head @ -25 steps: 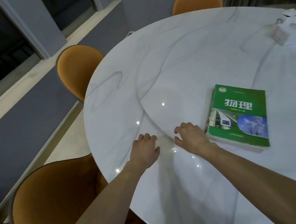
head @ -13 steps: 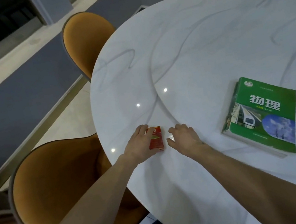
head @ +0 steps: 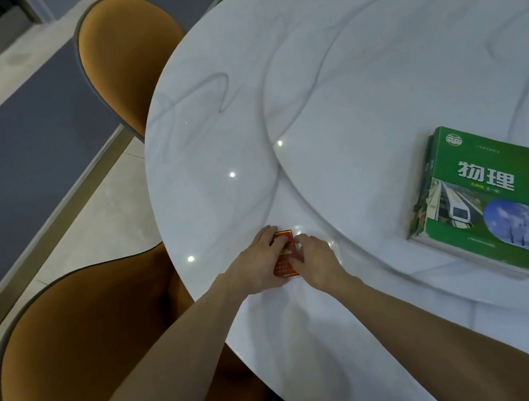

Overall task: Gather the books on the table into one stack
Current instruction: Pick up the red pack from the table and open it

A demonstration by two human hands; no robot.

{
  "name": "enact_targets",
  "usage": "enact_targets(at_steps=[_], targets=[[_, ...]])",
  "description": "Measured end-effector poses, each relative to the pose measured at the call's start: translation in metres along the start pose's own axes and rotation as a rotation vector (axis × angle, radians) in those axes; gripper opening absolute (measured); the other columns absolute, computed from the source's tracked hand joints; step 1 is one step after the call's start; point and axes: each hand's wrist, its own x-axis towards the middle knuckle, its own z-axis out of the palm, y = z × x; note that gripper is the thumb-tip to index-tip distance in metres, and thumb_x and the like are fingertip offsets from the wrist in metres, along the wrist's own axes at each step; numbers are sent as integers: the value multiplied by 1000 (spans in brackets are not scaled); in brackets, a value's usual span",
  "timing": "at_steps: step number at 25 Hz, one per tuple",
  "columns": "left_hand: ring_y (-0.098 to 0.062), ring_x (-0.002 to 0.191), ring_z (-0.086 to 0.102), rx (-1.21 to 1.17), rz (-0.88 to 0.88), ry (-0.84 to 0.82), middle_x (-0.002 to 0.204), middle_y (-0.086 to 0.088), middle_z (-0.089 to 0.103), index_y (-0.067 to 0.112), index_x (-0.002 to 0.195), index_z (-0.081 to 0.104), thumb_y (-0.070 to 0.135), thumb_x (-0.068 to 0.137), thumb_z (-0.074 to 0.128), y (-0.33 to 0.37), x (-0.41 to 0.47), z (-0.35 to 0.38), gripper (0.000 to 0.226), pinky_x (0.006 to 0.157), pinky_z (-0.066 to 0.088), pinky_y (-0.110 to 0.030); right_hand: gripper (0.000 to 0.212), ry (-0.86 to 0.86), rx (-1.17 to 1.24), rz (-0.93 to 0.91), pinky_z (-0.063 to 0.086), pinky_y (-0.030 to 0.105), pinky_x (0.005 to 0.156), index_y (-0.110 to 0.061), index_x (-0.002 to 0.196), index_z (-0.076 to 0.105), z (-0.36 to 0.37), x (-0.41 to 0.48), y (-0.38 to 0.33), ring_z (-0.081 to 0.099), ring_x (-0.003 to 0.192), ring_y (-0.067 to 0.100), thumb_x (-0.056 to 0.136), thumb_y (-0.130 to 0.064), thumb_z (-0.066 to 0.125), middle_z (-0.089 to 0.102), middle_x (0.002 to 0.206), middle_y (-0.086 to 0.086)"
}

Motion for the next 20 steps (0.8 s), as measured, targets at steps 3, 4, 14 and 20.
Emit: enact_targets(at_steps=[3, 4, 14, 20], targets=[[-22, 136, 33, 1, -7, -7, 143, -8, 38, 15, 137, 41, 49, 76, 68, 0, 0, 1, 75, 101, 47, -41, 34, -4, 156, 72, 53, 39, 89, -7, 123, 51, 3, 1, 0, 62, 102, 30, 89, -11, 54, 67, 110, 16], [-22, 135, 33, 8, -8, -10, 143, -7, 39, 15, 137, 41, 50, 76, 67, 0, 1, 0, 75, 101, 47, -42, 35, 2, 195, 92, 53, 38, 89, -7, 124, 51, 3, 0, 0, 63, 102, 30, 89, -10, 54, 67, 110, 16], [-24, 133, 33, 54, 95, -20, 143, -7, 36, 17, 138, 40, 41, 76, 69, 32, 14, -17, 73, 106, 41, -37, 37, 132, 372, 136, 48, 27, 73, -11, 123, 56, -36, -21, 13, 59, 83, 23, 87, -4, 58, 63, 99, 14], [-25, 137, 29, 32, 195, 31, 146, -10, 32, 14, 139, 39, 40, 76, 69, 74, 33, -35, 74, 109, 38, -38, 36, 280, 358, 131, 54, 39, 89, -8, 121, 58, -79, -41, 23, 64, 97, 31, 85, -1, 57, 65, 107, 17]])
